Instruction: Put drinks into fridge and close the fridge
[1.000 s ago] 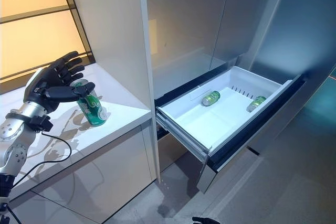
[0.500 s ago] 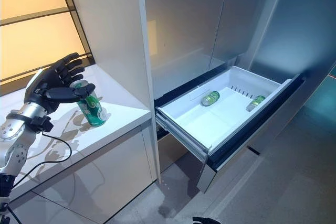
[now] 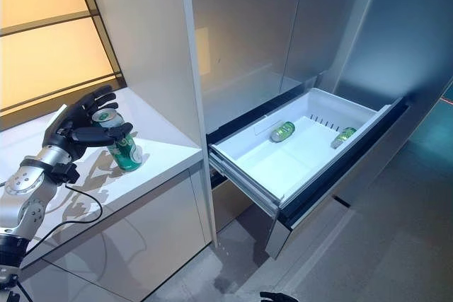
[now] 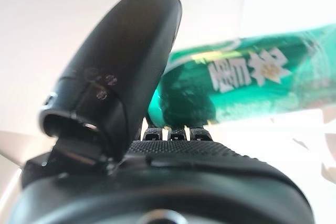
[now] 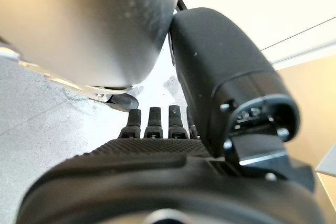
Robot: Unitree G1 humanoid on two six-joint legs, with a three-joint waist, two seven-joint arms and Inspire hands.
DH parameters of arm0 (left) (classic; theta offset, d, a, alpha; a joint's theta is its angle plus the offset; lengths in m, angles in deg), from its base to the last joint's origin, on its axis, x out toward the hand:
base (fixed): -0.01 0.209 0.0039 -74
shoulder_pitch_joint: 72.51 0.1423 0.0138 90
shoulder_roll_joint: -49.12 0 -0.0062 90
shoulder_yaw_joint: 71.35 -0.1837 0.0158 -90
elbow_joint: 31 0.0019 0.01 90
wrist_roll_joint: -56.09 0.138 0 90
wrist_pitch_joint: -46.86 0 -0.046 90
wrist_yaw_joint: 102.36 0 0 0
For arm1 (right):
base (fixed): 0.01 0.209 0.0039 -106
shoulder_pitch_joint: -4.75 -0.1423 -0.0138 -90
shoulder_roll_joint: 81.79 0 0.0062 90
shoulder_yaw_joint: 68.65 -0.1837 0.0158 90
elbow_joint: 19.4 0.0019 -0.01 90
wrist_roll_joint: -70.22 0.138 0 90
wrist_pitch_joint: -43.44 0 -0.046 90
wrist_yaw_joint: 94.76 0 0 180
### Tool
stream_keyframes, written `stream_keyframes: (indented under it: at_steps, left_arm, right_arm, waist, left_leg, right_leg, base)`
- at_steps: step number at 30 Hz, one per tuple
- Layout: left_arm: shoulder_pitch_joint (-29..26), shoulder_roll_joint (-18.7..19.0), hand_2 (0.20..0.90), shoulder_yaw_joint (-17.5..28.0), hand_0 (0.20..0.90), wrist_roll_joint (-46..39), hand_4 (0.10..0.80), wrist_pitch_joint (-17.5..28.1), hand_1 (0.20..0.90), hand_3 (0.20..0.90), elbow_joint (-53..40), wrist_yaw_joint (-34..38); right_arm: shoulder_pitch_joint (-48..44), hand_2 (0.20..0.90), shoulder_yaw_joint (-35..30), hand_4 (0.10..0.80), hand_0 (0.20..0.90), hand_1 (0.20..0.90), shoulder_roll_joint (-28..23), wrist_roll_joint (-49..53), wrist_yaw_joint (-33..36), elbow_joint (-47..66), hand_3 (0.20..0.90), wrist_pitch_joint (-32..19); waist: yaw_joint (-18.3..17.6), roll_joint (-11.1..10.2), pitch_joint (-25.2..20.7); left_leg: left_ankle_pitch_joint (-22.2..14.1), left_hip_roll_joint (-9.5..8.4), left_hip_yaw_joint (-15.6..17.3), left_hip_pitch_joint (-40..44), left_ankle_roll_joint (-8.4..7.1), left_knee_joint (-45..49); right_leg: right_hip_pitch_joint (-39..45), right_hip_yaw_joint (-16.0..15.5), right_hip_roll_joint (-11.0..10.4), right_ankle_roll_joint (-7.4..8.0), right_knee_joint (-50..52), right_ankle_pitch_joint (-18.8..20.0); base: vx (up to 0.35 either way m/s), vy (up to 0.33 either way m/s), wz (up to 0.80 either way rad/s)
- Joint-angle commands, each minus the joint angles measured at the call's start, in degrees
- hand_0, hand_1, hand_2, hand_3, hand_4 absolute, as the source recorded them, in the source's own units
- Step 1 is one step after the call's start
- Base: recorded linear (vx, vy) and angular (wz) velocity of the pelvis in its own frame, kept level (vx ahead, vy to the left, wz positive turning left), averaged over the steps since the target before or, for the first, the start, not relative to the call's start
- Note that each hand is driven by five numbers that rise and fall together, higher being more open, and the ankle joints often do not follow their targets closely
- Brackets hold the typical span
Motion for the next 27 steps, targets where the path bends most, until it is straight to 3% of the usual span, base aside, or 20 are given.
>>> stream_keyframes:
  at_steps: [1,15,27]
  left_arm:
    - [-9.2,0.3,0.900,3.3,0.900,-1.6,0.800,6.6,0.900,0.900,-0.2,2.2]
    - [-9.1,-1.9,0.900,2.7,0.900,-1.5,0.800,7.3,0.900,0.900,0.2,2.8]
    - [-9.5,-1.4,0.900,2.2,0.900,-2.0,0.800,7.1,0.900,0.900,1.2,2.5]
  right_arm:
    - [-0.6,0.900,2.2,0.800,0.900,0.900,-1.1,-1.2,-1.0,-2.6,0.900,1.4]
    - [-0.3,0.900,1.9,0.800,0.900,0.900,-1.0,-1.5,-0.9,-2.6,0.900,1.2]
    - [-0.3,0.900,1.7,0.800,0.900,0.900,-1.2,-1.5,-1.1,-3.0,0.900,1.0]
  waist:
    - [-0.8,0.3,-0.5]
    - [-1.3,0.3,-0.4]
    - [-1.6,0.4,-0.3]
  left_leg:
    - [-4.1,-1.29,4.1,0.3,-0.32,0.7]
    - [-4.3,-1.32,4.4,0.5,-0.21,0.8]
    - [-4.3,-1.38,4.5,0.7,-0.16,0.9]
  right_leg:
    - [0.8,3.5,0.8,3.37,3.2,-6.8]
    - [0.8,3.9,0.8,3.33,3.4,-6.9]
    - [0.9,4.1,0.9,3.33,3.4,-6.9]
  base:
    - [0.012,0.004,-0.03]
    - [0.001,0.000,0.00]
    - [0.000,0.000,0.00]
